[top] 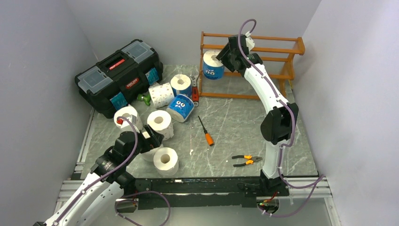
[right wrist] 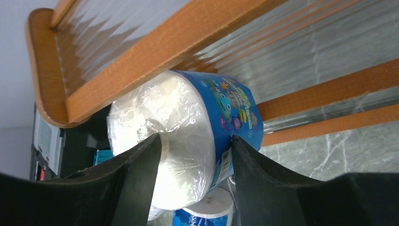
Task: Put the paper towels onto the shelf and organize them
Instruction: Place the paper towel on the shelf.
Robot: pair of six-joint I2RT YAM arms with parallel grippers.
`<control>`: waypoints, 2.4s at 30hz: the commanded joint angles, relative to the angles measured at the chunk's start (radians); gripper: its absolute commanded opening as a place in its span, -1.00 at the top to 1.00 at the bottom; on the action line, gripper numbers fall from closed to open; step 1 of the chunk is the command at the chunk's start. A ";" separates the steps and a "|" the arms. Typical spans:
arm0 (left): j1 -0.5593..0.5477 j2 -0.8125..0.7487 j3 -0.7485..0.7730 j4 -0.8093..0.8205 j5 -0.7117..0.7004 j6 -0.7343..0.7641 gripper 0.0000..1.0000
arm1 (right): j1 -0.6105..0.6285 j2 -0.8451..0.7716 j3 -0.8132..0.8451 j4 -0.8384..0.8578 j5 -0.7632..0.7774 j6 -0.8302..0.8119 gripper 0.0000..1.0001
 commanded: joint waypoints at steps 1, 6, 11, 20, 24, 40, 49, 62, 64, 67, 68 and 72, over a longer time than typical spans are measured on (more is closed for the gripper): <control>0.001 0.007 0.033 0.034 0.012 0.000 -0.99 | -0.005 -0.004 0.057 0.053 -0.012 0.017 -0.21; 0.000 0.012 0.031 0.038 0.017 0.001 -0.99 | -0.005 -0.003 0.062 0.050 -0.018 0.017 -0.28; 0.001 0.013 0.026 0.047 0.022 0.001 -0.99 | -0.002 -0.025 0.048 0.050 -0.020 0.005 -0.35; 0.001 0.019 0.027 0.053 0.030 0.002 -0.99 | 0.004 -0.171 -0.108 0.133 -0.053 -0.091 -0.44; 0.001 0.014 0.023 0.069 0.038 0.002 -0.99 | 0.013 -0.249 -0.182 0.148 -0.046 -0.164 -0.47; 0.000 0.061 -0.004 0.134 0.098 -0.024 -0.99 | 0.052 -0.515 -0.926 0.991 -0.241 -0.558 -0.64; 0.001 0.027 -0.005 0.089 0.062 -0.026 -0.99 | 0.052 -0.420 -0.918 1.060 -0.181 -0.680 -0.85; 0.000 0.032 0.005 0.076 0.046 -0.012 -0.99 | 0.052 -0.315 -0.853 1.042 -0.150 -0.717 -0.82; 0.001 0.039 0.008 0.073 0.044 -0.013 -0.99 | 0.051 -0.297 -0.837 1.040 -0.133 -0.718 -0.80; 0.000 0.042 0.004 0.078 0.043 -0.015 -0.99 | 0.051 -0.270 -0.811 1.042 -0.127 -0.729 -0.76; 0.000 0.041 0.002 0.079 0.044 -0.015 -0.99 | 0.053 -0.261 -0.800 1.039 -0.127 -0.731 -0.75; 0.001 0.041 -0.002 0.081 0.039 -0.015 -0.99 | 0.052 -0.213 -0.737 1.002 -0.127 -0.733 -0.68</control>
